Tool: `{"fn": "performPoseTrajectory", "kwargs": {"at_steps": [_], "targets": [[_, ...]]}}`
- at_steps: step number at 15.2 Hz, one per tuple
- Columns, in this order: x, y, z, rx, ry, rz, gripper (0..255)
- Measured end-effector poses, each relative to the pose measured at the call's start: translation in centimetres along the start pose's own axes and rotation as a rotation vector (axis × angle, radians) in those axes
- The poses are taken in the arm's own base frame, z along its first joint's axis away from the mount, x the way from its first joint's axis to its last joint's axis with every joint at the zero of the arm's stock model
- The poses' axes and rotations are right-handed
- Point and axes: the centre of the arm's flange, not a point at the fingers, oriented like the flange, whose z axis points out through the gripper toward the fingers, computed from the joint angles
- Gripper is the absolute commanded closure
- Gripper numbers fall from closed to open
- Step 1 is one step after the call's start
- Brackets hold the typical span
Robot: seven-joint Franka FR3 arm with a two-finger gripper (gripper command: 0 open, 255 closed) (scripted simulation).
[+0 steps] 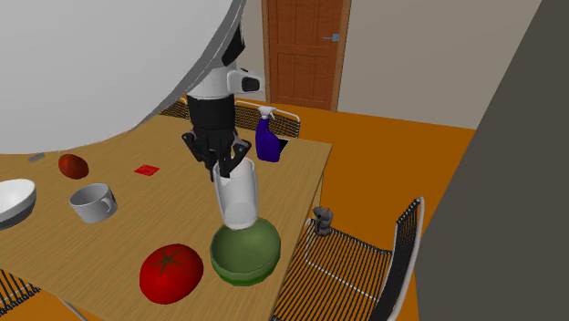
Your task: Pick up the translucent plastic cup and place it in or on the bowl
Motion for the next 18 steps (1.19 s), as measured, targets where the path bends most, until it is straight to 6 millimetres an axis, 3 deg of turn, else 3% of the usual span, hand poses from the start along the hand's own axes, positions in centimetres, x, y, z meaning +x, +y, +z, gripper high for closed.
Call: {"fn": "performPoseTrajectory", "kwargs": {"at_steps": [14,18], "targets": [[0.6,0.3,7.5,0.000,0.000,0.000,255],[0.6,0.2,8.1,0.000,0.000,0.000,255]]}}
